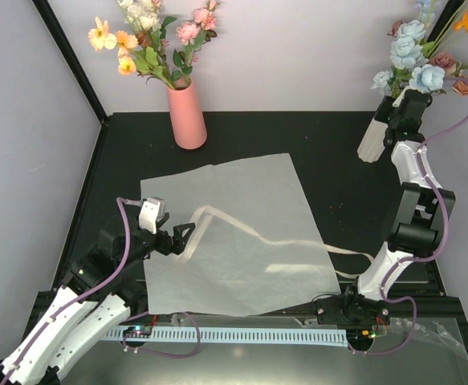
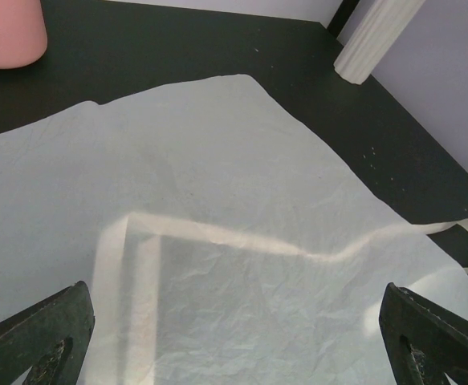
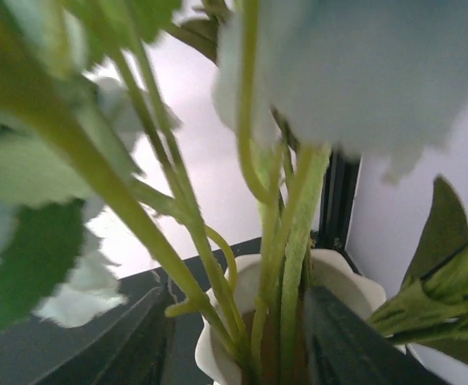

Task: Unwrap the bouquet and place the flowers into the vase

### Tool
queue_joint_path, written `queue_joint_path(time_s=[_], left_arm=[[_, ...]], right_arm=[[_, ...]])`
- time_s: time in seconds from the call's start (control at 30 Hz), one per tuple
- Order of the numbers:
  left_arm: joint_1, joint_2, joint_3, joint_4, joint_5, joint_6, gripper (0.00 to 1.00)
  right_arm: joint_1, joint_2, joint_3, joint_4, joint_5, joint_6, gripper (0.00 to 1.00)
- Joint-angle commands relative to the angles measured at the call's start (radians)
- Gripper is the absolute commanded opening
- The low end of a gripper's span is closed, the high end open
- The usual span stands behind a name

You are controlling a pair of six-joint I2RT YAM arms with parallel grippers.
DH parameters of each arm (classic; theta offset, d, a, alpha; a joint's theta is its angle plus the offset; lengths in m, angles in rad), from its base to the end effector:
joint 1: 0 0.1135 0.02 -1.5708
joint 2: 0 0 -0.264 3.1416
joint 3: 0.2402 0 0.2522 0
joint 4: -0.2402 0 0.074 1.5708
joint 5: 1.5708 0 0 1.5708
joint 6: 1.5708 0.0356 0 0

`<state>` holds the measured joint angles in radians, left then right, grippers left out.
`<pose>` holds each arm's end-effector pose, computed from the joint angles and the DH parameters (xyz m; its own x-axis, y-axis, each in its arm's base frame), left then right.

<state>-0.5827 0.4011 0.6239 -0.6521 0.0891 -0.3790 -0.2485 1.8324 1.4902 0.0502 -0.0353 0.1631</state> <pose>0.0835 -0.0588 0.2837 -0.5507 -0.0784 -0.8310 0.4434 0.8160 -0.3708 0.4308 -0.1080 0.3113 -0.2407 0.2285 -0.9433 0.2555 0.9525 0.1655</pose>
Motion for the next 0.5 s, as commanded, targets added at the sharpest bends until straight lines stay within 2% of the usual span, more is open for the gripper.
queue_joint_path(time_s=[0.0, 0.17, 0.33, 0.47], left_arm=[[0.007, -0.005, 0.009, -0.013, 0.000, -0.008, 0.99], [0.007, -0.006, 0.008, -0.014, -0.001, -0.011, 0.99], [0.010, -0.007, 0.010, -0.016, -0.003, -0.014, 0.99], [0.012, -0.006, 0.010, -0.017, -0.004, -0.013, 0.99]], right_arm=[[-0.005, -0.067, 0.068, -0.053, 0.017, 0.000, 0.51], [-0.004, -0.110, 0.104, -0.109, 0.000, 0.019, 0.69], [-0.003, -0.197, 0.061, -0.146, -0.027, 0.054, 0.85], [-0.002, -0.292, -0.026, -0.129, -0.097, 0.089, 0.90]])
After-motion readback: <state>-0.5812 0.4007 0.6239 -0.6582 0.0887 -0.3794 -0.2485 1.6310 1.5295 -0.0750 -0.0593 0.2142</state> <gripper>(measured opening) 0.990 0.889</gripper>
